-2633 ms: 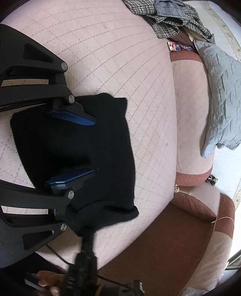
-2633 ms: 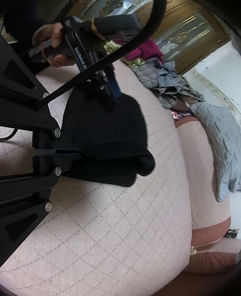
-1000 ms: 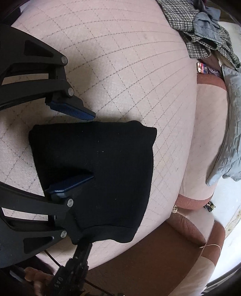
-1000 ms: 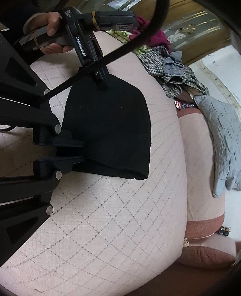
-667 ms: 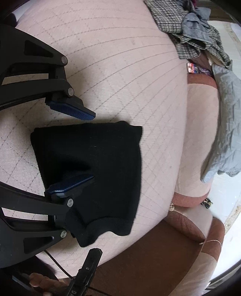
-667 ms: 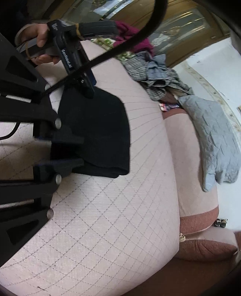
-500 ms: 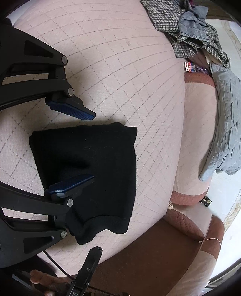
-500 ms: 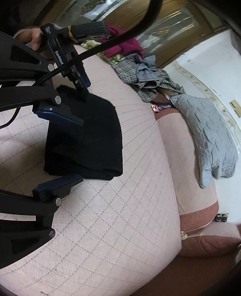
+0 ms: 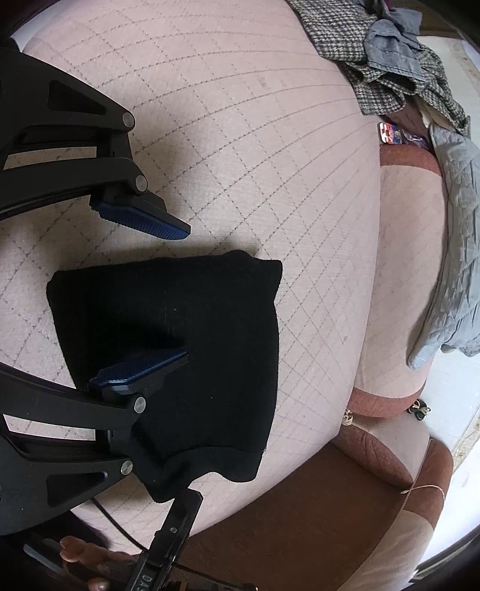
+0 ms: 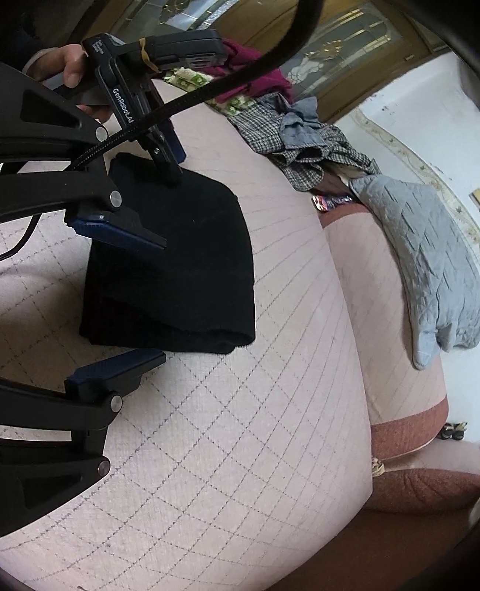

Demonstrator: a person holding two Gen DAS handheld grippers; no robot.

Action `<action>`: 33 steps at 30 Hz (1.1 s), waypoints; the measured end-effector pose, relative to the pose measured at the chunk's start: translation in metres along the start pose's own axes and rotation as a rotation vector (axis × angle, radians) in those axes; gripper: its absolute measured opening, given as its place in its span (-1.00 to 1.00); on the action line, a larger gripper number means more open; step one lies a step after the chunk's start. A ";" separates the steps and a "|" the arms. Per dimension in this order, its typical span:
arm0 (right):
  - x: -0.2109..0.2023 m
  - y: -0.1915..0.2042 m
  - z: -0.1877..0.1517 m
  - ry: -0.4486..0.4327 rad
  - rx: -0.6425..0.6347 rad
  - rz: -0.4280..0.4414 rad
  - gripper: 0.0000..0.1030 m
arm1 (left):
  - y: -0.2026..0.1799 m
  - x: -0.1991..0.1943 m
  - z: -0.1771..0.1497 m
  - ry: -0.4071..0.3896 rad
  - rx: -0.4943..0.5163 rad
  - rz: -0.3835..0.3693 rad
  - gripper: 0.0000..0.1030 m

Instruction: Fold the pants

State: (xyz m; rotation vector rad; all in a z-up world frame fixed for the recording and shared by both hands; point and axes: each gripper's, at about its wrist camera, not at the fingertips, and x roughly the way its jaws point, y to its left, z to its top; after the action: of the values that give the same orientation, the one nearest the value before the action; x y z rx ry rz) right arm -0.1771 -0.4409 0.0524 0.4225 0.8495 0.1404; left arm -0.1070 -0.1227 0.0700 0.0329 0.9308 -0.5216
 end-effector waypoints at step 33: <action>0.059 -0.004 -0.002 0.047 -0.010 0.069 0.69 | 0.005 0.047 -0.002 0.017 -0.056 -0.116 0.80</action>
State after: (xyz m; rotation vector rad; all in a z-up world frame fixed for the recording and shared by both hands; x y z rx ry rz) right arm -0.1400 -0.4268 0.0085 0.4408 0.8805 0.2192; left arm -0.0835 -0.1373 0.0320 -0.0675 0.9678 -0.6033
